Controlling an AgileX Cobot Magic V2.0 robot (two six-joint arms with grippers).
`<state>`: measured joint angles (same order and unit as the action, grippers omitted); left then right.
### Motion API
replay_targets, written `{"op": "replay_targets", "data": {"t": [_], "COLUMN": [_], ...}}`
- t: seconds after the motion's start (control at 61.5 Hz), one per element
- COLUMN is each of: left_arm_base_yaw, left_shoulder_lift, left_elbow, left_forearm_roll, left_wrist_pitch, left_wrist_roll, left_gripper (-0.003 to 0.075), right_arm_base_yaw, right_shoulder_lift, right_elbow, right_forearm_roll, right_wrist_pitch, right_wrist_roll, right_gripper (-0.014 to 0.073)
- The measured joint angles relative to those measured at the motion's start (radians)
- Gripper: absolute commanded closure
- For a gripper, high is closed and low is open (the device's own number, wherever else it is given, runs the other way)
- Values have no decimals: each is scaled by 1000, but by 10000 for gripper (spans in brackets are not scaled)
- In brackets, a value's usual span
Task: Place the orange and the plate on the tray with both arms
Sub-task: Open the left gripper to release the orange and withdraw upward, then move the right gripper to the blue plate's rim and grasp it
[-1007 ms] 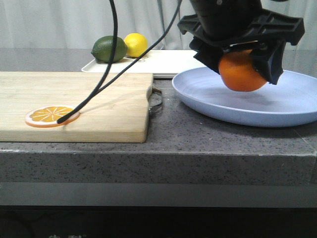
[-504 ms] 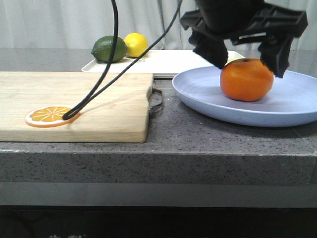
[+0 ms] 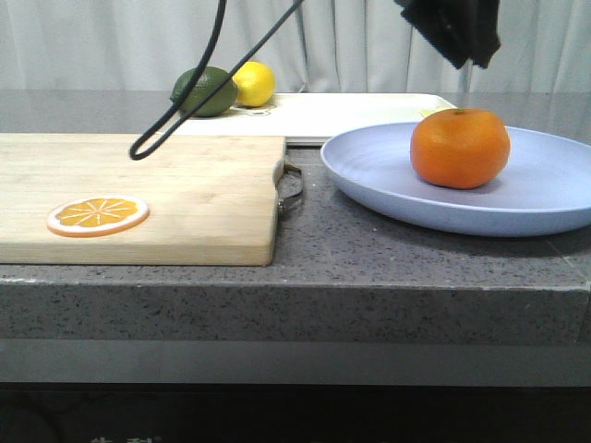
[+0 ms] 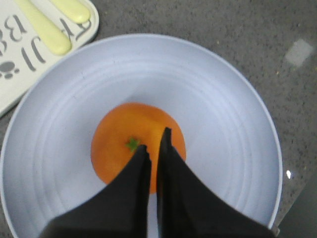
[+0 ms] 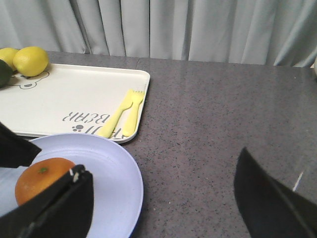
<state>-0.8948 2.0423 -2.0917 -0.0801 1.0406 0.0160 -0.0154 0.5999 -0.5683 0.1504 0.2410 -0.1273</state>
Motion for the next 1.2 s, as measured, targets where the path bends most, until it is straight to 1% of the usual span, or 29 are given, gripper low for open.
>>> {"op": "replay_targets", "data": {"t": [0.162,0.227,0.536,0.666,0.812,0.926,1.089,1.202], "left_arm_base_yaw": [0,0,4,37,128,231,408,531], "left_shoulder_lift": [0,0,-10,-63,-161,-255,-416,-531], "left_elbow": [-2,-2,-2,25,122,233,456,631], "left_forearm_roll": [23,36,48,48,48,52,55,59], "left_wrist_pitch": [149,190,208,209,209,209,181,108], "left_wrist_roll": [0,0,-4,-8,-16,-16,-16,-16], "left_gripper": [738,738,738,738,738,738,738,738], "right_arm_base_yaw": [0,0,0,0,0,0,0,0], "right_shoulder_lift": [0,0,0,0,0,0,0,0], "right_elbow": [0,0,0,0,0,0,0,0], "right_forearm_roll": [0,0,0,0,0,0,0,0], "right_wrist_pitch": [0,0,1,1,4,8,7,8], "right_wrist_roll": [0,0,0,0,0,0,0,0], "right_gripper": [1,1,1,1,1,1,1,1]}}
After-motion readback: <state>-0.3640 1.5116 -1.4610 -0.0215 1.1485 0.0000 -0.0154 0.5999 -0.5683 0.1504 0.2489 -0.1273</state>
